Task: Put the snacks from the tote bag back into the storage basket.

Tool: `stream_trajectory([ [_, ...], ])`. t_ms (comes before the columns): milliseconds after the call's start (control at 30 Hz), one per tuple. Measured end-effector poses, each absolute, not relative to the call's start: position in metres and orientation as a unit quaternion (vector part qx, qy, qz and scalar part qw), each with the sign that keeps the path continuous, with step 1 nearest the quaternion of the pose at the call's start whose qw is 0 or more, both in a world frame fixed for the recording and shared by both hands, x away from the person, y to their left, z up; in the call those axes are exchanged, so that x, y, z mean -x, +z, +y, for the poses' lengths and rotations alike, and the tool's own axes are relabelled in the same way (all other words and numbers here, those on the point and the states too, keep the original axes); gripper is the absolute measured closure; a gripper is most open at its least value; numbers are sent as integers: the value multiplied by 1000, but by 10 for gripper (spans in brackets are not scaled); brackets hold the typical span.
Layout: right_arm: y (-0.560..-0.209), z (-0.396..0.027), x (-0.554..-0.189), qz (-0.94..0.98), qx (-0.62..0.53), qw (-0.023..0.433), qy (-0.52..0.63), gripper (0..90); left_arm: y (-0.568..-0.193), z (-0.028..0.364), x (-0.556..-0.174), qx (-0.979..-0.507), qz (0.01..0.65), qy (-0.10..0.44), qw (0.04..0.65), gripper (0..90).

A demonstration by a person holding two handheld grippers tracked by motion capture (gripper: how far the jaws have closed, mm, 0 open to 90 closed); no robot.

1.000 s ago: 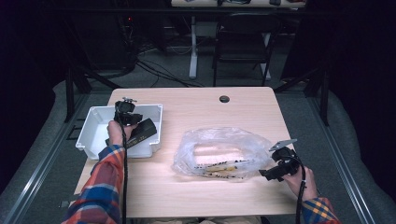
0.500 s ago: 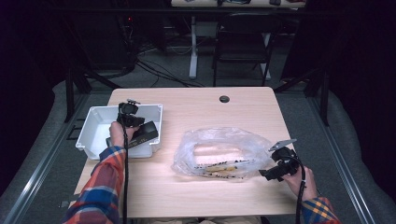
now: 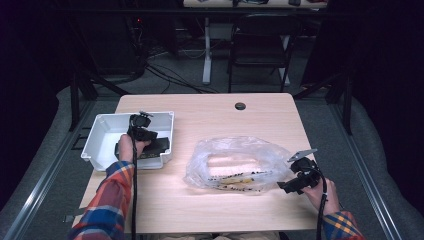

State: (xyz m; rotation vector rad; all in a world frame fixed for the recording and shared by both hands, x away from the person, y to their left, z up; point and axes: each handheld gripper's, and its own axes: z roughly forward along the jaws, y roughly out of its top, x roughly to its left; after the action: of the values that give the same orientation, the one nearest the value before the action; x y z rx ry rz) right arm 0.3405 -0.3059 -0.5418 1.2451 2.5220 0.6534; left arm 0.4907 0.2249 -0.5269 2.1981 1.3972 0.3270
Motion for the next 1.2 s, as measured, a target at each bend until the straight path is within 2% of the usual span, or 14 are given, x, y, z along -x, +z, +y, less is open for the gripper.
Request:
stream_trajectory([
  [300, -540, -306, -340, 864, -429, 132, 229, 23, -527, 226, -487, -812, 512, 118, 255, 887],
  [467, -540, -306, -340, 864, -428, 134, 229, 23, -524, 227, -486, -810, 510, 126, 260, 823],
  [600, -540, -306, -340, 863, -429, 132, 232, 23, -519, 228, -484, -814, 504, 137, 256, 661],
  [633, -540, -306, -340, 863, -429, 132, 232, 23, -517, 229, -483, -812, 507, 141, 253, 590],
  [733, -540, -306, -340, 862, -430, 130, 233, 23, -512, 230, -480, -809, 509, 154, 253, 459],
  [867, -540, -306, -340, 863, -430, 134, 229, 23, -501, 232, -473, -813, 496, 165, 256, 338],
  [1033, -540, -306, -340, 861, -432, 136, 230, 23, -487, 234, -459, -817, 483, 170, 266, 239],
  [1200, -539, -305, -339, 862, -432, 138, 229, 23, -474, 232, -443, -824, 468, 174, 267, 197],
])
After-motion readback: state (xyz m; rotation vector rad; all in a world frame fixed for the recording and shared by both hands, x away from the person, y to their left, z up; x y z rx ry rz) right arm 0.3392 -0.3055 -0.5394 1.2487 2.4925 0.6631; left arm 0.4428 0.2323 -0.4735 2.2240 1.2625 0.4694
